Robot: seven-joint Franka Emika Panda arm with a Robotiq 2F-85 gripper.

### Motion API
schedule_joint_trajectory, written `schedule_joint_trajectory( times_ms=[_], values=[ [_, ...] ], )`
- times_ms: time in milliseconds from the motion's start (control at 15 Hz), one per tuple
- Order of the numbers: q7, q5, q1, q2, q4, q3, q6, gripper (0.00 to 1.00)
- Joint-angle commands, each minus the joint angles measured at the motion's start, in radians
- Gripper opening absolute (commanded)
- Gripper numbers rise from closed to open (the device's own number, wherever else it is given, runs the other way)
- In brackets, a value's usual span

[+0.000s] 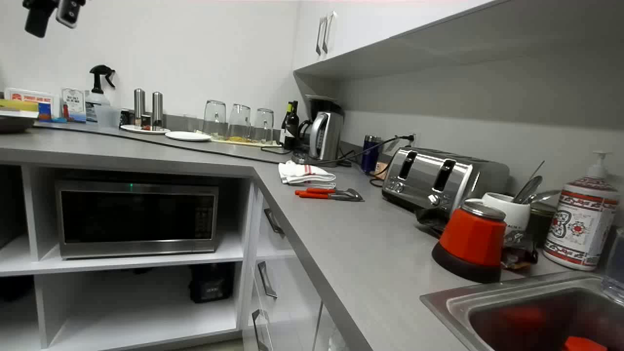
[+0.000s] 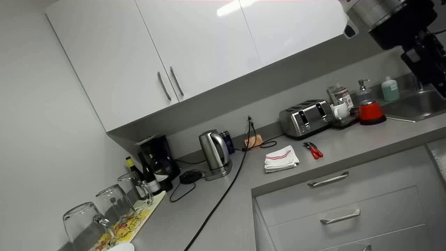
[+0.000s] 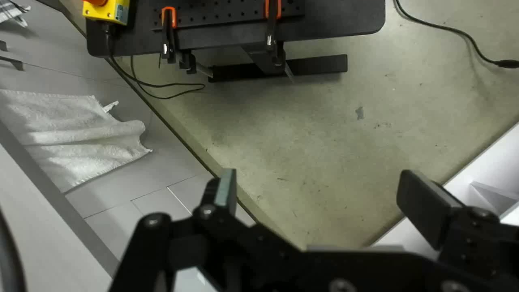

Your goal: Open the topmost drawer on the left side of the cabinet, remove the red cup from the drawer and place it on the countertop, close the open drawer

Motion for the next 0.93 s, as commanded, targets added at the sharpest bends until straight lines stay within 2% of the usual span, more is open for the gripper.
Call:
schedule_joint_trajectory(
  times_ms=[0,267,533,667,867],
  values=[
    [0.004,-0.004,0.030,0.003,0.003,-0.027,-0.002,1.00],
    [-0.037,-0.120,0.045,0.029,0.004,-0.023,0.005,1.00],
    [-0.085,-0.328,0.071,0.070,-0.010,-0.016,0.016,1.00],
    [-0.090,-0.430,0.085,0.083,-0.038,-0.017,0.058,1.00],
    [-0.050,-0.569,0.098,0.109,-0.103,-0.022,0.180,1.00]
  ],
)
